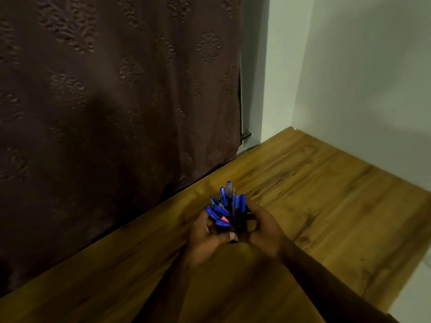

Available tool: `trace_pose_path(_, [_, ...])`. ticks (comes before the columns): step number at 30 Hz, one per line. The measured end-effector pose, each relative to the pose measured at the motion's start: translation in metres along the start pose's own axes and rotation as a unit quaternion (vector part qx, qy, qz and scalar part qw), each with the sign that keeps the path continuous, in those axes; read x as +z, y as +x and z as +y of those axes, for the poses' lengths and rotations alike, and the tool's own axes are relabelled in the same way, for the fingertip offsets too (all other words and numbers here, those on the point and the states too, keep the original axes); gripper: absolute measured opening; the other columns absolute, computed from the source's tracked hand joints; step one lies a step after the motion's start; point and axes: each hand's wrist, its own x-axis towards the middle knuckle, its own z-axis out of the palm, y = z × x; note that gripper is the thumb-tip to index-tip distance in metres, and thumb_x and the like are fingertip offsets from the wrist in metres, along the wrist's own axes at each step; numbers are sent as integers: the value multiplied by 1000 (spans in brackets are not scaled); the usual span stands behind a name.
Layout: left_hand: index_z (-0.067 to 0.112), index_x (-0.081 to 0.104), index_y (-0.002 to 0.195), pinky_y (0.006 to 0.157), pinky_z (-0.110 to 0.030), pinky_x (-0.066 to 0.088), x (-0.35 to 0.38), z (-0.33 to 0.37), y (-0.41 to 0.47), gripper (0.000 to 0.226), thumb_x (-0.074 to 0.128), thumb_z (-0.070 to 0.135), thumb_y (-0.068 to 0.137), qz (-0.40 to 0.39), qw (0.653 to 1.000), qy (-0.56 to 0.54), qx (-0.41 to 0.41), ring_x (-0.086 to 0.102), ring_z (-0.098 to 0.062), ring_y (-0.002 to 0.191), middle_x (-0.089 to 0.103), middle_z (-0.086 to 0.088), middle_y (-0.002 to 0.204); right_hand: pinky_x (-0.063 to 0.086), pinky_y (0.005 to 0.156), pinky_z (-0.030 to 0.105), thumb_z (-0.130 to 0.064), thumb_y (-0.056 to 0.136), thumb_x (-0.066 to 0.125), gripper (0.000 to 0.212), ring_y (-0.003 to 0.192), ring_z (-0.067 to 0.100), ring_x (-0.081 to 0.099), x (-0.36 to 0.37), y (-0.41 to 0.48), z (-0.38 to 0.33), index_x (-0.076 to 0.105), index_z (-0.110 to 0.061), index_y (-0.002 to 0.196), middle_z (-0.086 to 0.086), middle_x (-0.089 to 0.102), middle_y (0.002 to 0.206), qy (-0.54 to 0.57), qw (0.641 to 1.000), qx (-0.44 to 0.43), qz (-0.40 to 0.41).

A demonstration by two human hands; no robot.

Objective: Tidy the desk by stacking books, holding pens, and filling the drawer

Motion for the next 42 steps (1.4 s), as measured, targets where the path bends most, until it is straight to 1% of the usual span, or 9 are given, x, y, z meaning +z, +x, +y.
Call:
trace_pose_path(10, [21, 63, 116, 68, -16, 54, 69, 20, 71, 64, 84, -9, 64, -31, 999, -3, -16, 72, -3, 89, 75, 5, 99, 54, 96, 36, -35, 61, 90, 79, 114, 3, 61, -69, 37, 38, 55, -42, 132, -18, 65, 125, -2, 999, 28, 47])
trace_pose_path(15, [13, 60, 114, 61, -14, 53, 107, 45, 109, 60, 74, -23, 67, -40, 999, -17, -5, 73, -3, 79, 73, 2, 90, 45, 98, 17, -26, 71, 87, 83, 117, -7, 54, -109, 71, 46, 47, -31, 143, -22, 60, 129, -10, 998, 29, 49])
trace_pose_path(18, [2, 57, 118, 58, -10, 51, 127, 57, 132, 59, 69, -27, 69, -63, 998, -20, 9, 69, 6, 74, 69, 2, 91, 45, 98, 19, -22, 74, 84, 76, 115, -8, 55, -131, 92, 53, 48, -35, 139, -24, 61, 126, -20, 998, 34, 57])
trace_pose_path(23, [7, 60, 117, 65, -15, 54, 150, 59, 176, 62, 78, -20, 64, -63, 998, -1, 10, 72, -1, 84, 74, 2, 98, 45, 98, 24, -19, 77, 83, 78, 118, 0, 54, -158, 120, 66, 43, -31, 143, -18, 59, 131, -39, 996, 48, 60])
trace_pose_path(27, [12, 59, 119, 67, -17, 56, 164, 64, 204, 63, 78, -16, 66, -63, 998, -6, 3, 72, -3, 88, 74, 4, 101, 43, 93, 12, -8, 80, 78, 77, 113, -3, 52, -174, 143, 70, 41, -27, 145, -20, 55, 126, -46, 996, 49, 65])
trace_pose_path(29, [12, 59, 120, 67, -18, 57, 169, 66, 219, 65, 80, -15, 65, -64, 998, -7, 0, 72, -8, 94, 74, 2, 104, 41, 81, 3, -6, 80, 79, 78, 107, -7, 51, -182, 156, 71, 41, -25, 145, -23, 54, 122, -46, 995, 50, 66])
trace_pose_path(32, [13, 58, 124, 66, -17, 57, 173, 69, 235, 65, 81, -11, 68, -72, 997, 3, -11, 70, -13, 98, 73, -1, 111, 39, 83, 9, -14, 77, 84, 85, 115, 2, 49, -190, 170, 73, 38, -25, 148, -17, 54, 127, -45, 996, 56, 61])
trace_pose_path(38, [15, 57, 124, 55, -10, 52, 188, 69, 257, 62, 79, -9, 71, -91, 995, 6, -33, 62, 3, 85, 68, 8, 102, 43, 94, 23, -13, 78, 82, 87, 118, 9, 49, -200, 186, 84, 34, -22, 151, -8, 55, 133, -74, 992, 76, 73])
trace_pose_path(42, [19, 55, 129, 69, -19, 58, 196, 59, 266, 69, 79, -10, 71, -91, 996, -2, -22, 67, -10, 101, 69, 6, 112, 43, 92, 24, -6, 77, 80, 89, 118, 11, 51, -204, 186, 93, 33, -24, 151, -16, 50, 122, -62, 991, 84, 81])
